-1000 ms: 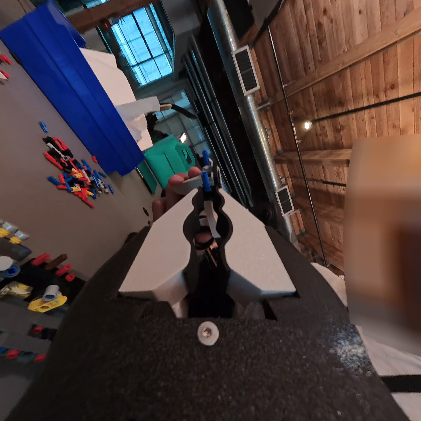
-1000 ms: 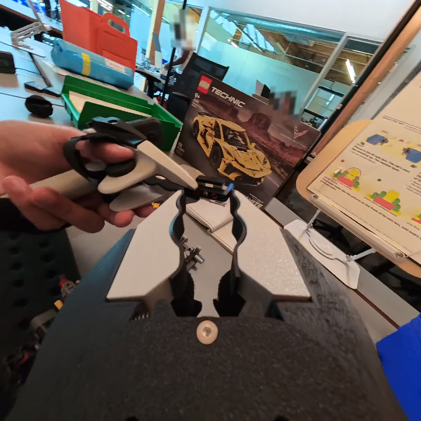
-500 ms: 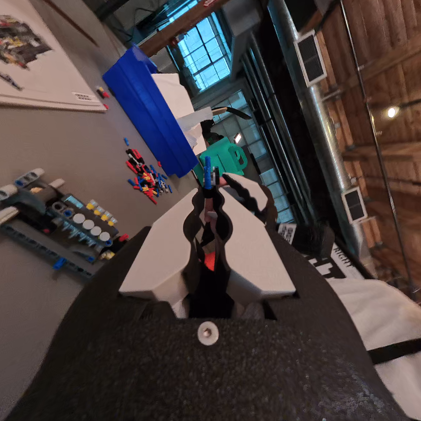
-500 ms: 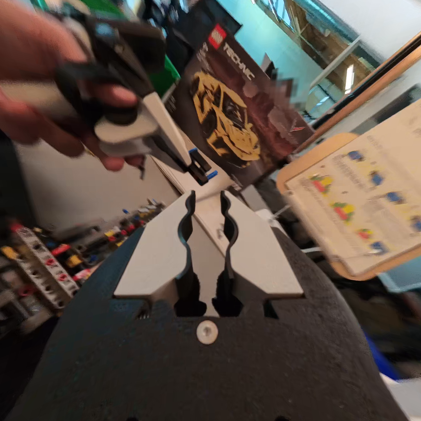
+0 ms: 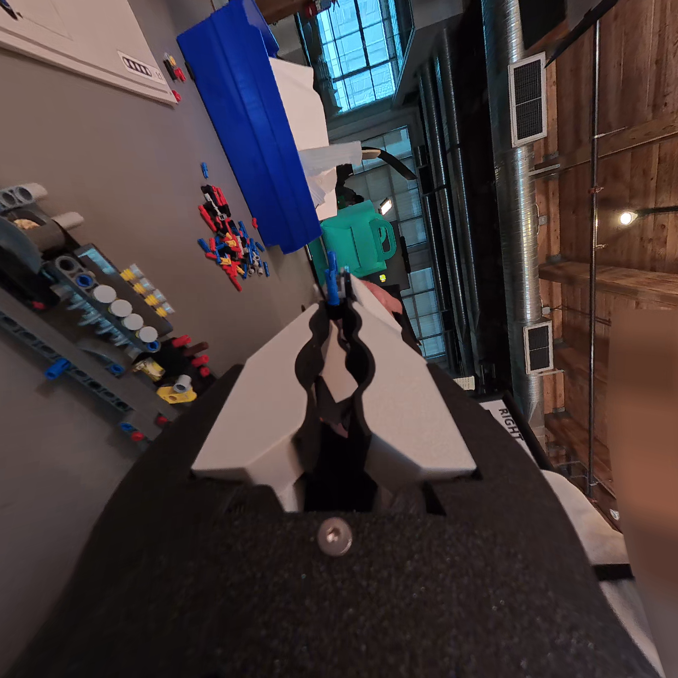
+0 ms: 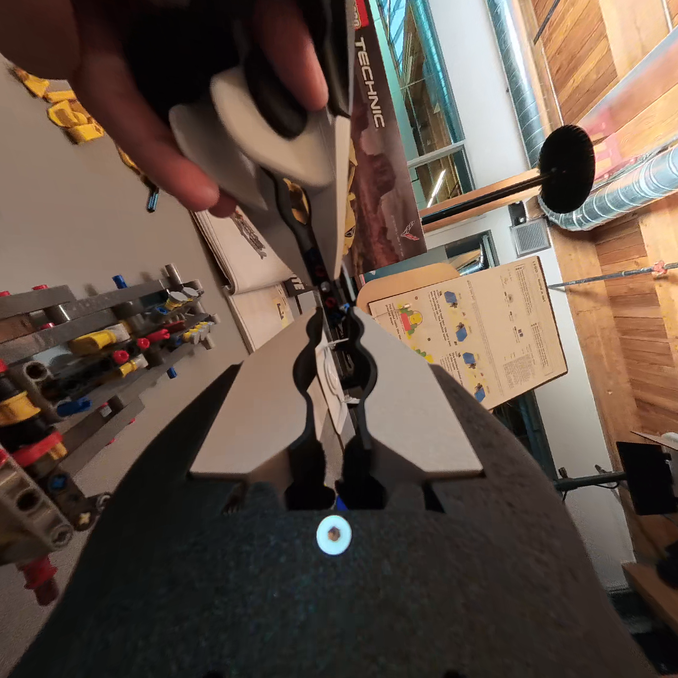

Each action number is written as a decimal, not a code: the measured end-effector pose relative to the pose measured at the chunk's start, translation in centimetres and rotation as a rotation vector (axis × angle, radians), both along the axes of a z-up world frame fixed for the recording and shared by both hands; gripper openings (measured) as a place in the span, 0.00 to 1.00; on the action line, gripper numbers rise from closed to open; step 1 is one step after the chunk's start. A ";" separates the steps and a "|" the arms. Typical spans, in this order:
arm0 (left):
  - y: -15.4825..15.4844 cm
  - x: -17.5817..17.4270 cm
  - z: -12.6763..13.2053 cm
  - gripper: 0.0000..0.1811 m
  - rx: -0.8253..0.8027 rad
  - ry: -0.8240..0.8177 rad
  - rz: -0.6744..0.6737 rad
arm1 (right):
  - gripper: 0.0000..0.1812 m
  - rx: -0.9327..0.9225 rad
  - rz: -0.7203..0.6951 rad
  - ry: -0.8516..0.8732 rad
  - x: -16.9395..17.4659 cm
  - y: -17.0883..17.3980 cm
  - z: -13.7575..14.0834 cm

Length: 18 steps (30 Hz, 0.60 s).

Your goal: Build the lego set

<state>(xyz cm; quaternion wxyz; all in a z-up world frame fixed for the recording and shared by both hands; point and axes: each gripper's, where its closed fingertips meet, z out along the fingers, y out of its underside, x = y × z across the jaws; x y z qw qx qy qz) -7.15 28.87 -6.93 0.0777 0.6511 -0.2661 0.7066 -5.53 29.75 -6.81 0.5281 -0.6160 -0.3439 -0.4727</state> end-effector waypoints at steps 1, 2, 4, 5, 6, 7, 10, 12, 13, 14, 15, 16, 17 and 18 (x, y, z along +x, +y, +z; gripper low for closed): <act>-0.1 0.0 0.0 0.03 -0.001 0.004 0.000 | 0.07 -0.009 -0.006 0.000 0.1 0.1 -0.2; -0.1 0.1 -0.1 0.03 0.006 0.009 0.006 | 0.07 -0.016 -0.010 -0.008 0.2 0.2 -0.4; -0.4 0.0 -0.1 0.03 -0.007 0.007 -0.010 | 0.05 -0.001 -0.021 -0.024 0.4 0.1 -0.2; -0.5 0.1 -0.1 0.03 -0.014 0.007 -0.013 | 0.05 -0.004 -0.015 -0.024 0.4 0.1 -0.2; -0.6 0.0 -0.1 0.03 -0.013 0.004 -0.019 | 0.05 -0.003 -0.010 -0.033 0.4 0.0 -0.2; -0.8 0.0 0.1 0.03 -0.013 -0.003 -0.034 | 0.04 0.009 -0.006 -0.054 0.4 -0.1 0.1; -1.7 -0.4 0.9 0.04 0.131 -0.068 -0.102 | 0.03 0.005 0.032 -0.012 0.2 -0.8 0.4; -2.0 -1.2 1.5 0.08 0.290 -0.141 -0.140 | 0.03 -0.001 0.036 0.088 1.0 -1.8 0.7; -2.3 -2.0 1.9 0.10 0.371 -0.202 -0.173 | 0.03 -0.026 0.053 0.188 1.7 -2.6 0.5; -2.9 -3.1 1.8 0.12 0.476 -0.254 -0.224 | 0.03 -0.069 0.087 0.306 2.2 -3.4 0.0; -3.7 -4.2 0.8 0.15 0.624 -0.282 -0.291 | 0.03 -0.104 0.144 0.415 2.2 -4.5 -0.3; -4.3 -5.4 -1.1 0.17 0.822 -0.290 -0.363 | 0.03 -0.126 0.218 0.526 1.6 -5.8 -0.4; -4.3 -6.0 -3.2 0.19 1.063 -0.290 -0.402 | 0.03 -0.160 0.287 0.656 0.9 -7.0 -0.6; -4.1 -6.5 -5.0 0.23 1.300 -0.308 -0.430 | 0.03 -0.177 0.329 0.773 0.3 -8.2 -0.4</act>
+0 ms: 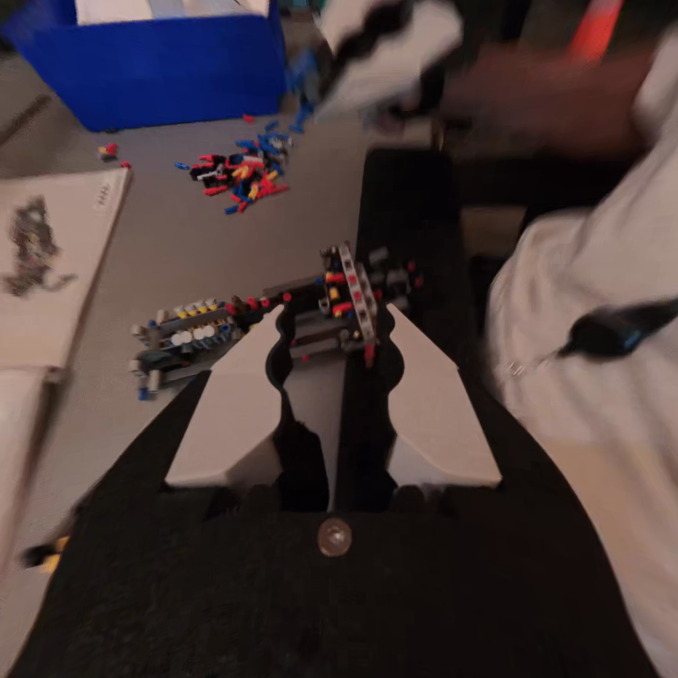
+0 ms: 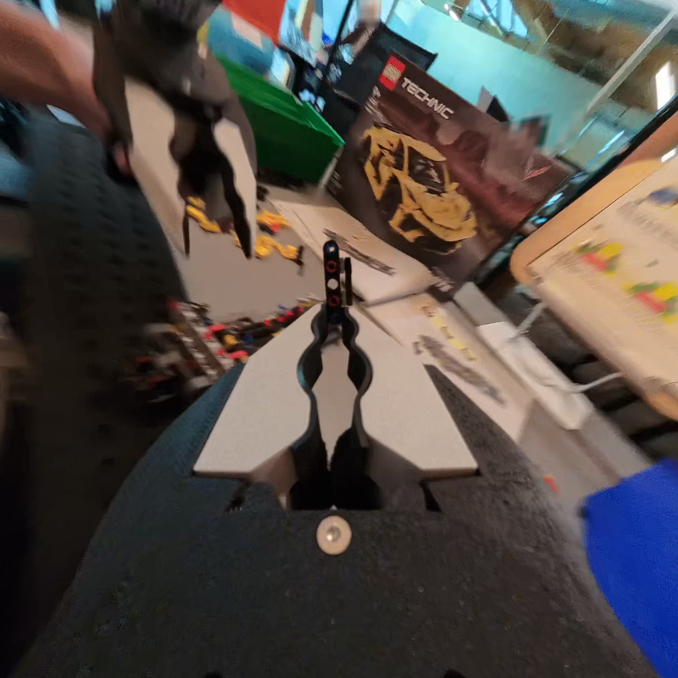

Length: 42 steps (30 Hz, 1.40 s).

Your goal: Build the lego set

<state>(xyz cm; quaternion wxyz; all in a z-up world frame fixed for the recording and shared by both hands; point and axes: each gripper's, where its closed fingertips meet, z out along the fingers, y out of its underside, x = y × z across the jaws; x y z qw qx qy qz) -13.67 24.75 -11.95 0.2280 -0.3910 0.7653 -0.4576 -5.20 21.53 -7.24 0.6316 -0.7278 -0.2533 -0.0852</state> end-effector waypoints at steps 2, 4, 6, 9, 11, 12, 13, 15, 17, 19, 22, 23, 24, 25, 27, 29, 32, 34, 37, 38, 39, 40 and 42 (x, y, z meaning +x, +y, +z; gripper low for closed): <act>-0.5 -0.8 -2.2 0.24 0.324 -0.091 -0.068 | 0.03 -0.063 0.119 0.176 -1.8 -2.4 -0.3; -1.8 -1.3 -3.5 0.27 0.476 -0.138 -0.141 | 0.03 -0.234 0.256 0.314 -4.3 -4.7 -2.0; -3.2 -1.2 -3.6 0.25 0.534 -0.217 -0.189 | 0.04 -0.300 0.254 0.302 -4.9 -5.9 -3.4; -4.7 -0.5 -3.9 0.25 0.613 -0.288 -0.229 | 0.04 -0.313 0.211 0.333 -4.8 -6.4 -4.6; -5.2 0.1 -4.7 0.25 0.667 -0.276 -0.255 | 0.03 -0.277 0.203 0.394 -4.7 -6.6 -4.8; -5.6 0.3 -5.0 0.22 0.671 -0.272 -0.266 | 0.03 -0.269 0.195 0.416 -4.7 -6.6 -4.9; -5.9 0.6 -5.2 0.21 0.670 -0.263 -0.275 | 0.03 -0.267 0.195 0.437 -4.7 -6.7 -4.9; -6.0 1.3 -5.4 0.18 0.672 -0.243 -0.263 | 0.03 -0.233 0.195 0.465 -4.5 -6.8 -4.3; -6.1 1.8 -5.5 0.16 0.681 -0.233 -0.259 | 0.03 -0.200 0.194 0.503 -4.1 -7.0 -3.7; -5.9 2.3 -5.2 0.16 0.690 -0.232 -0.239 | 0.04 -0.160 0.183 0.560 -3.4 -7.0 -2.9; -5.4 3.2 -3.2 0.15 0.621 -0.273 -0.164 | 0.03 -0.053 0.160 0.671 -2.1 -6.7 -1.0; -5.1 3.5 -1.9 0.15 0.566 -0.284 -0.129 | 0.03 0.003 0.150 0.703 -1.5 -6.5 -0.1; -4.7 3.9 -0.4 0.15 0.505 -0.298 -0.088 | 0.03 0.045 0.125 0.711 -0.9 -6.2 0.5; -4.1 4.3 1.4 0.15 0.439 -0.315 -0.044 | 0.03 0.061 0.093 0.683 -0.6 -5.8 0.7; -2.8 4.9 5.0 0.14 0.278 -0.324 0.026 | 0.03 0.074 -0.009 0.491 0.0 -4.5 0.5; -1.4 5.3 8.0 0.14 0.106 -0.289 0.062 | 0.03 0.105 -0.073 0.198 -0.4 -2.9 0.9; 0.2 5.6 10.8 0.14 -0.113 -0.201 0.046 | 0.04 0.175 -0.160 -0.304 -0.6 0.2 2.9; 1.2 5.8 11.6 0.14 -0.239 -0.123 0.030 | 0.03 0.240 -0.163 -0.481 -0.7 2.2 4.8; 2.3 5.9 12.6 0.14 -0.396 -0.055 -0.019 | 0.03 0.331 -0.125 -0.574 -0.9 3.9 7.4; 2.5 5.7 12.7 0.14 -0.446 -0.018 -0.053 | 0.03 0.323 -0.099 -0.575 -1.1 4.3 7.7; 2.8 5.8 12.7 0.14 -0.477 0.002 -0.068 | 0.03 0.314 -0.081 -0.577 -1.1 4.7 7.9; 3.2 5.9 12.6 0.14 -0.496 0.018 -0.077 | 0.03 0.302 -0.083 -0.592 -0.7 5.2 7.9; 3.9 6.3 12.4 0.14 -0.537 0.049 -0.104 | 0.03 0.312 -0.064 -0.631 -0.3 5.9 8.2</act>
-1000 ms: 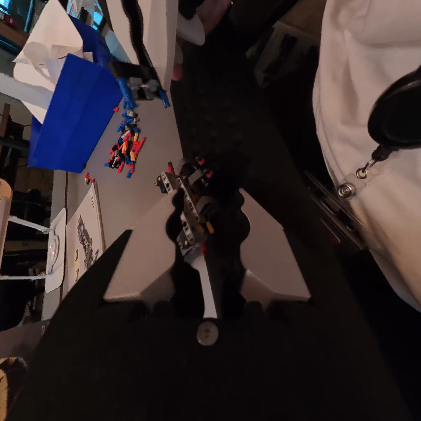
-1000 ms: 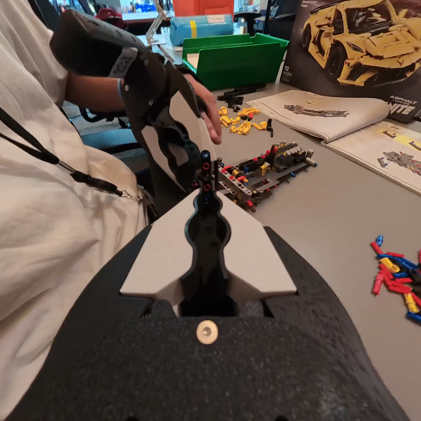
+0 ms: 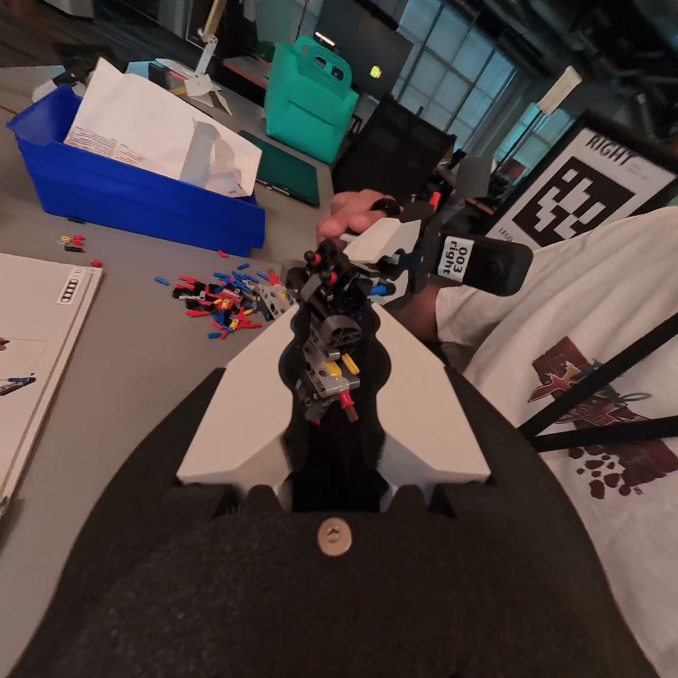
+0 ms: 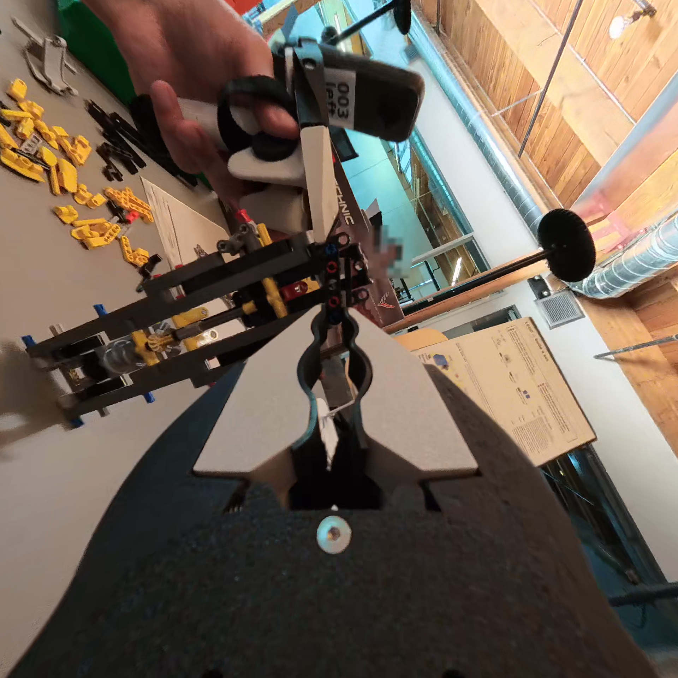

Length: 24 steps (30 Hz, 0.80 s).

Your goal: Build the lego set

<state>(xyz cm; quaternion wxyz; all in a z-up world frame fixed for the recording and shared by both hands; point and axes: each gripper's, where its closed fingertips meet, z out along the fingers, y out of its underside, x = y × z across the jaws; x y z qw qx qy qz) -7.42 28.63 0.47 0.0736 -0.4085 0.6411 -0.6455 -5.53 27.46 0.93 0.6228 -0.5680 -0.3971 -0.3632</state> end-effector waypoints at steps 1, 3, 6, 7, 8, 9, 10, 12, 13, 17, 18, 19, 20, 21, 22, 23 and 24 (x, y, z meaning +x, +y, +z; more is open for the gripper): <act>0.4 0.3 0.0 0.14 -0.024 0.006 -0.013 | 0.03 -0.012 0.002 0.003 0.2 0.4 0.0; 0.8 0.4 0.0 0.14 -0.050 -0.002 -0.067 | 0.03 0.001 0.014 -0.007 0.4 0.9 0.4; 1.2 0.5 0.0 0.22 -0.049 -0.051 -0.138 | 0.03 -0.008 -0.002 -0.028 1.0 1.8 0.3; 1.2 0.7 0.0 0.28 -0.036 -0.078 -0.140 | 0.03 -0.021 -0.012 -0.045 1.2 2.2 0.1; 1.2 0.9 -0.1 0.31 -0.012 -0.105 -0.130 | 0.03 -0.033 -0.023 -0.058 1.5 2.5 -0.2; 1.2 1.3 -0.3 0.31 0.023 -0.131 -0.114 | 0.03 -0.038 -0.027 -0.061 1.7 2.7 -0.4; 1.2 1.7 -0.5 0.30 0.059 -0.161 -0.097 | 0.03 -0.040 -0.013 -0.052 1.6 2.8 -0.5; 1.1 2.3 -1.0 0.27 0.112 -0.210 -0.068 | 0.03 -0.060 0.013 -0.018 1.4 3.2 -0.9; 1.1 2.7 -1.2 0.28 0.140 -0.232 -0.038 | 0.03 -0.055 0.004 -0.020 1.6 3.4 -1.0; 2.0 4.2 -2.0 0.24 0.280 -0.306 0.105 | 0.03 -0.069 -0.019 -0.028 2.2 4.2 -1.1; 2.4 4.4 -2.1 0.20 0.313 -0.324 0.137 | 0.03 -0.071 -0.009 -0.020 2.1 4.2 -1.1; 2.7 4.5 -2.1 0.19 0.331 -0.334 0.155 | 0.03 -0.074 -0.011 -0.016 2.2 4.3 -1.1; 2.8 4.6 -2.2 0.18 0.329 -0.328 0.163 | 0.03 -0.074 -0.016 -0.018 2.2 4.5 -1.1; 3.0 4.6 -2.2 0.18 0.314 -0.316 0.168 | 0.03 -0.073 -0.025 -0.025 2.3 4.6 -1.1; 3.1 4.7 -2.3 0.18 0.301 -0.312 0.172 | 0.03 -0.071 -0.029 -0.035 2.4 4.7 -1.2; 3.1 4.6 -2.3 0.17 0.292 -0.312 0.177 | 0.03 -0.069 -0.028 -0.041 2.3 4.7 -1.2; 3.2 4.6 -2.3 0.17 0.283 -0.313 0.183 | 0.03 -0.071 -0.031 -0.041 2.4 4.7 -1.1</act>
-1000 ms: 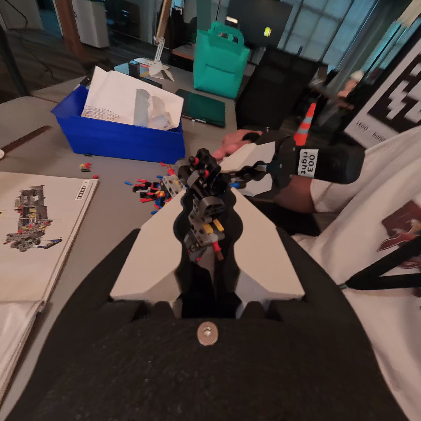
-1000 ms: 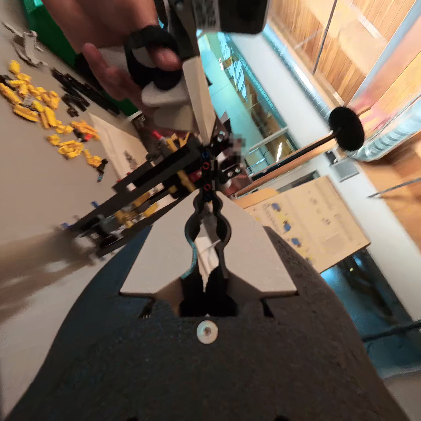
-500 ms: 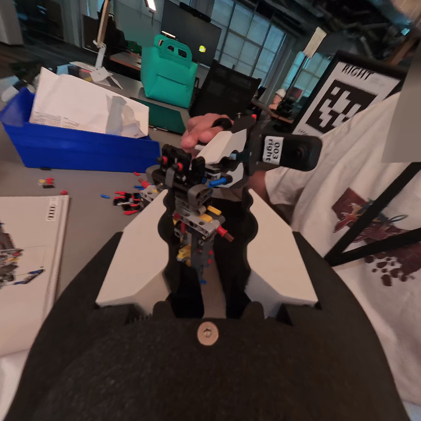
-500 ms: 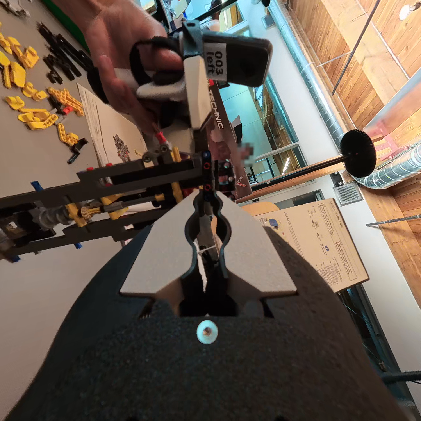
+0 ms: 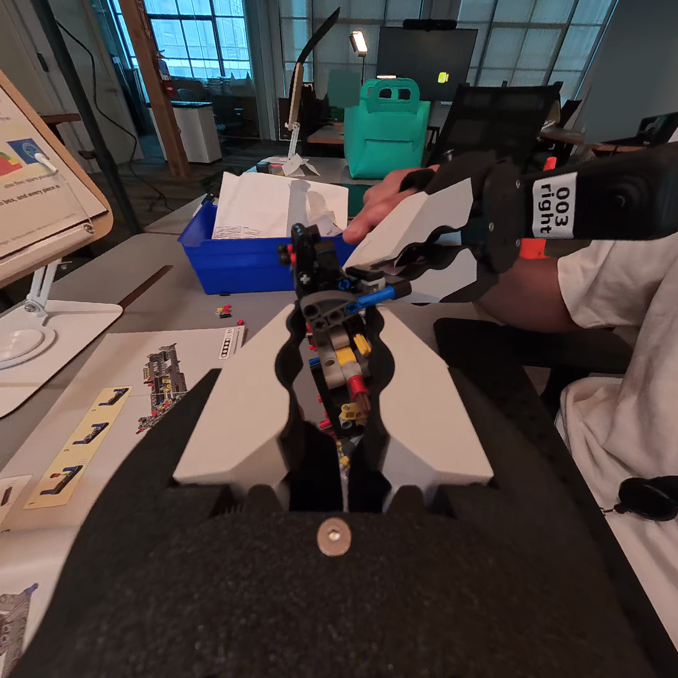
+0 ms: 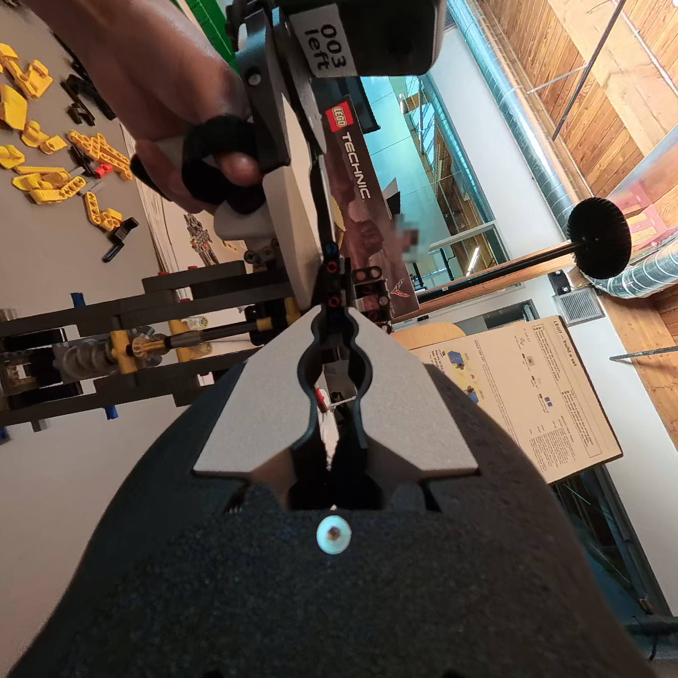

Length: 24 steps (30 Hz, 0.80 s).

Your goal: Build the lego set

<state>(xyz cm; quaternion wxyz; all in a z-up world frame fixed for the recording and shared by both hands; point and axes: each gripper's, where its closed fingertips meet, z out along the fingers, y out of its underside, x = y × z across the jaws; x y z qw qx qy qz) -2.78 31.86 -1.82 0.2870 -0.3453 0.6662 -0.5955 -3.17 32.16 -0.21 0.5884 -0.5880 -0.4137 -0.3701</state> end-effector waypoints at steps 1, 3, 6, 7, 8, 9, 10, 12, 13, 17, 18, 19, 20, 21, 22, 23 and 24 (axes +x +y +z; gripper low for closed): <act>0.1 0.0 0.0 0.17 -0.009 -0.002 0.003 | 0.03 -0.001 -0.005 0.002 0.0 0.0 0.0; 0.5 -0.2 -0.1 0.17 -0.022 -0.005 0.016 | 0.03 0.003 0.006 0.013 -0.3 -0.4 0.2; 0.6 -0.9 0.0 0.16 -0.039 -0.032 0.010 | 0.03 0.004 0.026 0.036 -0.9 -1.0 0.8; 0.5 -1.1 0.0 0.16 -0.042 -0.043 0.009 | 0.03 0.002 0.026 0.035 -1.0 -1.2 0.9; 0.6 -1.2 0.0 0.16 -0.045 -0.051 0.013 | 0.03 0.003 0.020 0.030 -1.0 -1.3 1.1; 0.6 -1.2 0.0 0.16 -0.050 -0.056 0.022 | 0.03 0.003 0.012 0.020 -0.9 -1.4 1.1; 0.6 -1.2 0.0 0.15 -0.059 -0.057 0.025 | 0.03 0.003 0.004 0.008 -0.8 -1.4 1.2; 0.7 -1.1 0.0 0.15 -0.069 -0.053 0.033 | 0.03 -0.005 -0.012 -0.012 -0.5 -1.4 1.0; 0.8 -1.1 0.0 0.14 -0.072 -0.048 0.037 | 0.03 -0.007 -0.022 -0.029 -0.3 -1.4 0.9; 1.1 -1.0 0.0 0.13 -0.106 -0.039 0.051 | 0.03 -0.010 -0.053 -0.092 -0.2 -1.3 0.6; 1.1 -1.1 0.0 0.13 -0.115 -0.037 0.045 | 0.03 -0.008 -0.056 -0.101 -0.3 -1.2 0.6; 1.1 -1.1 0.0 0.13 -0.117 -0.034 0.044 | 0.03 -0.009 -0.057 -0.107 -0.4 -1.2 0.6; 1.1 -1.1 0.0 0.13 -0.112 -0.033 0.048 | 0.03 -0.010 -0.058 -0.113 -0.5 -1.2 0.6; 1.0 -1.1 0.0 0.13 -0.106 -0.032 0.049 | 0.03 -0.005 -0.064 -0.126 -0.5 -1.2 0.7; 1.0 -1.1 0.1 0.13 -0.105 -0.031 0.049 | 0.03 0.005 -0.078 -0.145 -0.4 -1.1 0.8; 0.9 -1.1 0.1 0.13 -0.107 -0.027 0.054 | 0.03 0.014 -0.092 -0.166 -0.2 -1.1 1.0; 0.9 -1.0 0.1 0.13 -0.113 -0.016 0.062 | 0.03 0.022 -0.106 -0.183 0.0 -1.0 1.1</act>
